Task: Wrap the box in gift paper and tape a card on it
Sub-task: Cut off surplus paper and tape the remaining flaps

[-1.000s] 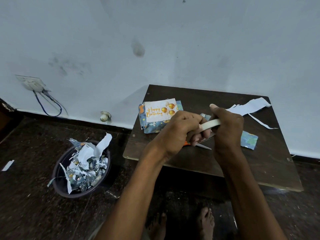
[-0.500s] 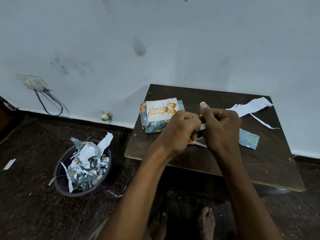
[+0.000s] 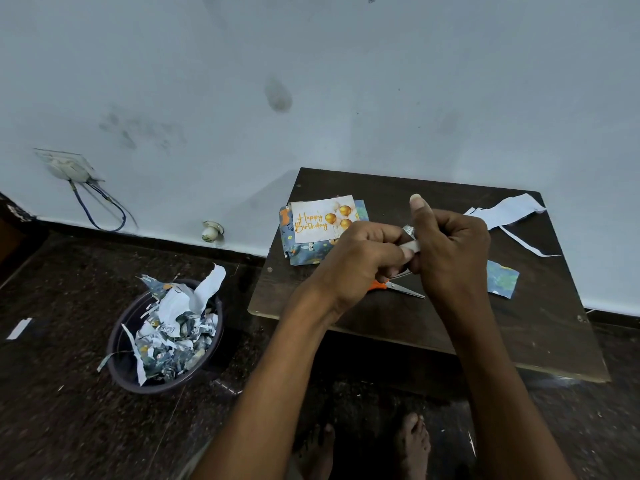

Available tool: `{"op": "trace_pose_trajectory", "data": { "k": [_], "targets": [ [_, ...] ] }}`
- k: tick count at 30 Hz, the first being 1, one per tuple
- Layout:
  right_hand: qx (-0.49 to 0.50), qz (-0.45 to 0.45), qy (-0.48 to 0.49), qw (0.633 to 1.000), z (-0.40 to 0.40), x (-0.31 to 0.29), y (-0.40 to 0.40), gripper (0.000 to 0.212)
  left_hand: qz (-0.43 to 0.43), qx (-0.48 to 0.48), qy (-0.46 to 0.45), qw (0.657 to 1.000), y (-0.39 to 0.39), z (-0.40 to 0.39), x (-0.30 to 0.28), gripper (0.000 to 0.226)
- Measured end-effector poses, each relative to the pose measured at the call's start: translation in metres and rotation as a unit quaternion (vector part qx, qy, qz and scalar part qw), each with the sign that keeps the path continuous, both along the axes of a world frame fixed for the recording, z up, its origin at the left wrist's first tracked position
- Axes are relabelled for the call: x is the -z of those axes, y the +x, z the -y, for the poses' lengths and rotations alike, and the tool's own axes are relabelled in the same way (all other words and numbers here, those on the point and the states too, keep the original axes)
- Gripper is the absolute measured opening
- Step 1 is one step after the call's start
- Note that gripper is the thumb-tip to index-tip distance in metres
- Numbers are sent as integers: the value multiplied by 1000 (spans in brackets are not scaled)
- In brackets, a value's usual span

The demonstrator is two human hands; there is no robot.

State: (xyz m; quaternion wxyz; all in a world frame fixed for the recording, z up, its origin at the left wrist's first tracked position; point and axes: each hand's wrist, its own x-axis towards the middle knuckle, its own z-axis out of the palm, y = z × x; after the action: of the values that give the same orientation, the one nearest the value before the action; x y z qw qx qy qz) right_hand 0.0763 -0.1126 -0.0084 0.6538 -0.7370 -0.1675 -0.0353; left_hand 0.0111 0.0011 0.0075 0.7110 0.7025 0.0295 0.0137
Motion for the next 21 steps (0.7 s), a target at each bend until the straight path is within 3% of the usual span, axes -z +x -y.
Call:
{"op": "trace_pose_trajectory", "data": {
  "k": [7,14,21],
  "targets": [
    [-31,-56,47,997,7,-3,3,70,-10,76,-40,996,-1,-4,0,32],
    [-24,-137,113,984,5,-3,8,73,-5,84,-52,995,-3,-5,-3,30],
    [-72,-50,71,994,4,0,4,65,-18,24,-23,999,-3,-3,-2,32]
  ]
}}
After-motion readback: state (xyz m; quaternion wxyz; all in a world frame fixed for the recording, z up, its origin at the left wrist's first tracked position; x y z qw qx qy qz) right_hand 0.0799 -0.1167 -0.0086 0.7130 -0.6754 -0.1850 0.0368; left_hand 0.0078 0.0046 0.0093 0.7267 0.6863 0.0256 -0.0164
